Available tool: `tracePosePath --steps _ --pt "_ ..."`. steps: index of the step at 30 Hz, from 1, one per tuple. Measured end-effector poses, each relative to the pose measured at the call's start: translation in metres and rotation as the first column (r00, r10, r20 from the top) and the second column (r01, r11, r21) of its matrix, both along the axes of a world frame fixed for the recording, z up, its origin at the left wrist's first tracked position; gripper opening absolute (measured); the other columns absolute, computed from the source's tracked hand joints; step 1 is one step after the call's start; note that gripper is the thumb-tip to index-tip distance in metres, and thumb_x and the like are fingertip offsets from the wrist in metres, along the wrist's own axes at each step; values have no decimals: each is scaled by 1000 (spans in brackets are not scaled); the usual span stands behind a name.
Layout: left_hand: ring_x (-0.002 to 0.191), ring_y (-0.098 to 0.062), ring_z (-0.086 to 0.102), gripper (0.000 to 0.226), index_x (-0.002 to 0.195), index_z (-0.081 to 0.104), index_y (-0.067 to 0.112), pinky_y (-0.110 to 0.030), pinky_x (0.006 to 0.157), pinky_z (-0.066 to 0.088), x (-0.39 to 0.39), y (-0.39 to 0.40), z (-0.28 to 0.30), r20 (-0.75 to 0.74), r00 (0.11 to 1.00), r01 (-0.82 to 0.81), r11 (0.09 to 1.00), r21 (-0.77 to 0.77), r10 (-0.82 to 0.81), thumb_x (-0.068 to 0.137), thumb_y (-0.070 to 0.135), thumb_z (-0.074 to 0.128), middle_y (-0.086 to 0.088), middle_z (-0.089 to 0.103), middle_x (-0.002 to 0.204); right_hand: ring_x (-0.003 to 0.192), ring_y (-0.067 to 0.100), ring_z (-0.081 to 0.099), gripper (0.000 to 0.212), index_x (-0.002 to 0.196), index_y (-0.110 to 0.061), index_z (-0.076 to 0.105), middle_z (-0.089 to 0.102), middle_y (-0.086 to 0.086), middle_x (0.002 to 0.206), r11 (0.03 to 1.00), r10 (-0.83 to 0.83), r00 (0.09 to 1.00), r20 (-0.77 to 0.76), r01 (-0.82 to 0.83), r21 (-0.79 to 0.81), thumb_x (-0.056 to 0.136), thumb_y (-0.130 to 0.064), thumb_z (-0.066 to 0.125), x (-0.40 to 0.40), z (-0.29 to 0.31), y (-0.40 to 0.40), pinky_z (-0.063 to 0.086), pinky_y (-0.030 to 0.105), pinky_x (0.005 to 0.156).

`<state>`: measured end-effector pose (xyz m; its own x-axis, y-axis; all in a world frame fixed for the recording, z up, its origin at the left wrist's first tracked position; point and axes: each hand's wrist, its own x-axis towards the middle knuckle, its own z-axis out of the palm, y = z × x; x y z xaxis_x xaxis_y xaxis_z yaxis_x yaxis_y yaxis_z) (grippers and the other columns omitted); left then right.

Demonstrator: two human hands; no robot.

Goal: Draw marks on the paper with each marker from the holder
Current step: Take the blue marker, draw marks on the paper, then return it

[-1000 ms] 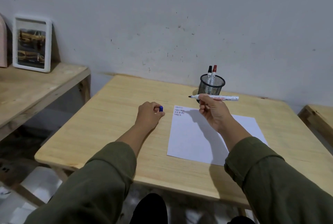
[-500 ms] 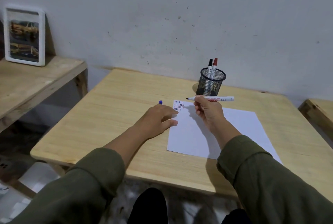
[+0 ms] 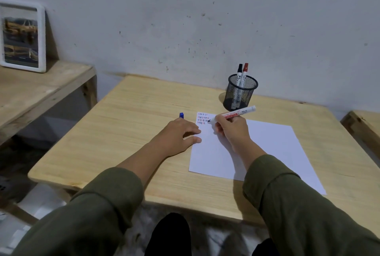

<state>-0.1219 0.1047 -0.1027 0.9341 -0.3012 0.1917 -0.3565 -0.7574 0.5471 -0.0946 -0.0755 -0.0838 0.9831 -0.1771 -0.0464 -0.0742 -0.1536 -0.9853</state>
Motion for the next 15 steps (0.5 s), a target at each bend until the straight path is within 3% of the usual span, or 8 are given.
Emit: tracePosePath --steps 4,9,15 --pt "119 -12 47 35 114 65 22 -16 94 29 0 0 1 -9 1000 0 1000 -7 0 83 37 63 7 62 124 41 4 53 15 69 -7 66 59 3 54 998 40 999 18 -39 -45 82 -13 61 -3 1 1 44 15 46" --pt "121 -12 45 36 116 64 21 -16 96 28 -1 -1 2 -22 1000 -3 1000 -11 2 83 36 64 5 61 126 49 10 55 14 70 -11 68 62 2 56 993 66 998 3 -66 -95 80 -18 63 -1 -1 1 45 22 56" --pt "123 -12 44 36 116 64 22 -15 97 26 -2 -1 3 -30 1000 -6 1000 -11 5 83 36 63 6 60 128 48 7 54 13 75 -8 70 63 2 57 995 57 998 11 -56 -80 80 -17 63 -1 -1 1 44 18 52"
